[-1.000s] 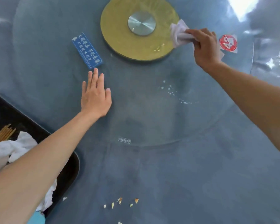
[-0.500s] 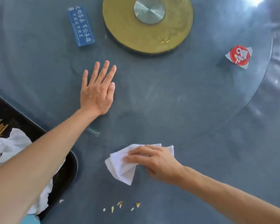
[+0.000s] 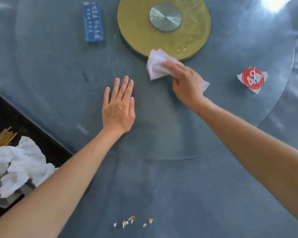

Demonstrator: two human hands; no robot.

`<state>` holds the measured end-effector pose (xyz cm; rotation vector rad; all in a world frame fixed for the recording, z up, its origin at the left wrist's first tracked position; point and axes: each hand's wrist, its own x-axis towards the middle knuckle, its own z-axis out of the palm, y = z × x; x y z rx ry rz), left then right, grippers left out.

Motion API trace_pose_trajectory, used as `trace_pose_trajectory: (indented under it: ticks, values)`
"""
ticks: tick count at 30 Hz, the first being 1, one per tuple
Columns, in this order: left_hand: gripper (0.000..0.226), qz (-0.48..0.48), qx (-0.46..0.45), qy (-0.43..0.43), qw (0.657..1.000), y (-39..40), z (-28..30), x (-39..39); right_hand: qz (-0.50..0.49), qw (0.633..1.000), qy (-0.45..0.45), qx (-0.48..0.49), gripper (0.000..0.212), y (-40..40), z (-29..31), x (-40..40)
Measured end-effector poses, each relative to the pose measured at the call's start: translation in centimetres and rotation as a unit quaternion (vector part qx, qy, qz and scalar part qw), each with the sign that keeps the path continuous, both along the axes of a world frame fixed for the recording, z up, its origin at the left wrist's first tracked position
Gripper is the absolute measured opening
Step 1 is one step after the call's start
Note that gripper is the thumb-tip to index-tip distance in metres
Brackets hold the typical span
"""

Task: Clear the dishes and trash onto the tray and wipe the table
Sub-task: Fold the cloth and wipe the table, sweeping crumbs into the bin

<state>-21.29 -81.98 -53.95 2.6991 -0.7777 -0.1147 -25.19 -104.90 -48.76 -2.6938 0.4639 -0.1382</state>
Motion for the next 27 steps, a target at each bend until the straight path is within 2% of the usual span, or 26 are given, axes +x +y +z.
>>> trace_pose_trajectory:
  ticks: [4, 7, 8, 10, 12, 15, 18, 20, 23, 25, 27]
  values:
    - [0.059, -0.025, -0.012, -0.004, 1.0, 1.4, -0.3, 1.6, 0.178, 0.981, 0.005, 0.081, 0.072, 8.2, -1.5, -9.5]
    - [0.055, -0.037, -0.006, -0.005, 0.999, 2.1, -0.1, 3.0, 0.347, 0.929, 0.051, 0.12, 0.083, 11.6, -1.1, -17.1]
    - [0.054, -0.046, -0.006, -0.001, 0.999, 2.3, 0.1, 3.5, 0.373, 0.917, 0.063, 0.125, 0.083, 11.8, -0.7, -18.6]
    - [0.054, -0.058, -0.002, 0.007, 0.998, 2.9, 0.5, 4.4, 0.325, 0.93, 0.029, 0.169, 0.075, 10.7, 0.4, -18.9]
    - [0.054, -0.047, 0.007, 0.004, 0.999, 3.4, 1.0, 5.1, 0.203, 0.956, -0.061, 0.203, 0.057, 8.1, 1.4, -16.1]
    - [0.056, 0.007, -0.02, 0.033, 0.999, 1.4, 2.1, 3.1, 0.044, 0.986, -0.13, 0.094, 0.043, 0.8, 2.7, -8.0]
    - [0.057, 0.036, -0.062, 0.085, 0.994, -2.1, 2.5, -1.4, -0.038, 0.998, -0.057, 0.009, 0.041, -4.4, 2.6, -1.6]
    - [0.057, 0.031, -0.03, 0.047, 0.998, -2.5, 1.6, -3.2, -0.017, 1.0, 0.001, -0.006, 0.049, -4.0, 1.4, -0.8]
    - [0.058, 0.025, -0.011, 0.011, 1.0, -1.5, 0.5, -1.5, 0.061, 0.998, -0.014, 0.003, 0.059, 0.2, -0.3, -3.5]
    - [0.06, 0.003, -0.006, 0.012, 1.0, -0.5, 0.2, -0.4, 0.134, 0.99, -0.021, 0.049, 0.064, 3.7, -1.2, -7.6]
    - [0.059, -0.016, -0.003, 0.014, 1.0, 0.4, 0.1, 0.4, 0.248, 0.964, -0.004, 0.092, 0.075, 7.1, -1.4, -12.1]
